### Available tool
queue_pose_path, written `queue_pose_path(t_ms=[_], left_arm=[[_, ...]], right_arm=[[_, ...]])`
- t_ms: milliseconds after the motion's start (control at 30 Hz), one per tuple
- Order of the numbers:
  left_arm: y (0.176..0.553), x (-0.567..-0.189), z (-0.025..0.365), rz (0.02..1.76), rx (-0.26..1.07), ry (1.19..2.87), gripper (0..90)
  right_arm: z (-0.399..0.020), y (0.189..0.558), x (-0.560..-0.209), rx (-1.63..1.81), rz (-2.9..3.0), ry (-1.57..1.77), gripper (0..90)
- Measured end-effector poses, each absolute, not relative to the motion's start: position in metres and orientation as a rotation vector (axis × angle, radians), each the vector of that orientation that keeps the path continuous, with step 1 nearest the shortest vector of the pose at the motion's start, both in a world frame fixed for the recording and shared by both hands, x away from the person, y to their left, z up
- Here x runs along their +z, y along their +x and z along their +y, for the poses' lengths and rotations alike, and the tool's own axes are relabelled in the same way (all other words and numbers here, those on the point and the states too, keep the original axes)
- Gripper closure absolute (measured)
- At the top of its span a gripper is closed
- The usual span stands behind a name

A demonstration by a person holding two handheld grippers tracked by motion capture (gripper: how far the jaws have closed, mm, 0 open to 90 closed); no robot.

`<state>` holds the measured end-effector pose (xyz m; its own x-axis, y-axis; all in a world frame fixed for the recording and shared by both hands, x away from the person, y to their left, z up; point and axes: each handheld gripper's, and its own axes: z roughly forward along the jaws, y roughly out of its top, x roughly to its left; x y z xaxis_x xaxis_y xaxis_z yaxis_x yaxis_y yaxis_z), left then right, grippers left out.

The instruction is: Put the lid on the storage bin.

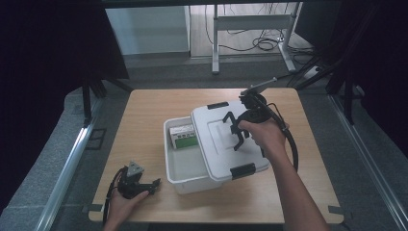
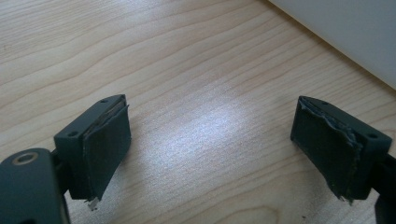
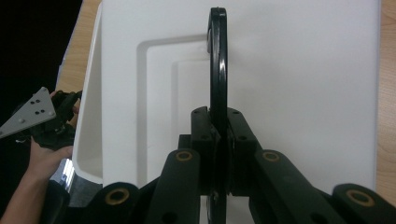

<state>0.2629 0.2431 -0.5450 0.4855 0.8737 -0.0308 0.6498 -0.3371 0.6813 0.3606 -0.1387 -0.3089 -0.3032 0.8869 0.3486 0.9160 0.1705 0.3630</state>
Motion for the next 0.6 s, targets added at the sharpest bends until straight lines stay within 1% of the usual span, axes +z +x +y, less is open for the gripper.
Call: queue_pose_path(t_ms=[600], left_arm=[[0.262, -0.545, 0.243, 1.249, 0.454, 2.098, 12.0]], right_arm=[[-0.114, 0.357, -0.314, -0.783, -2.365, -1.810, 84.8]])
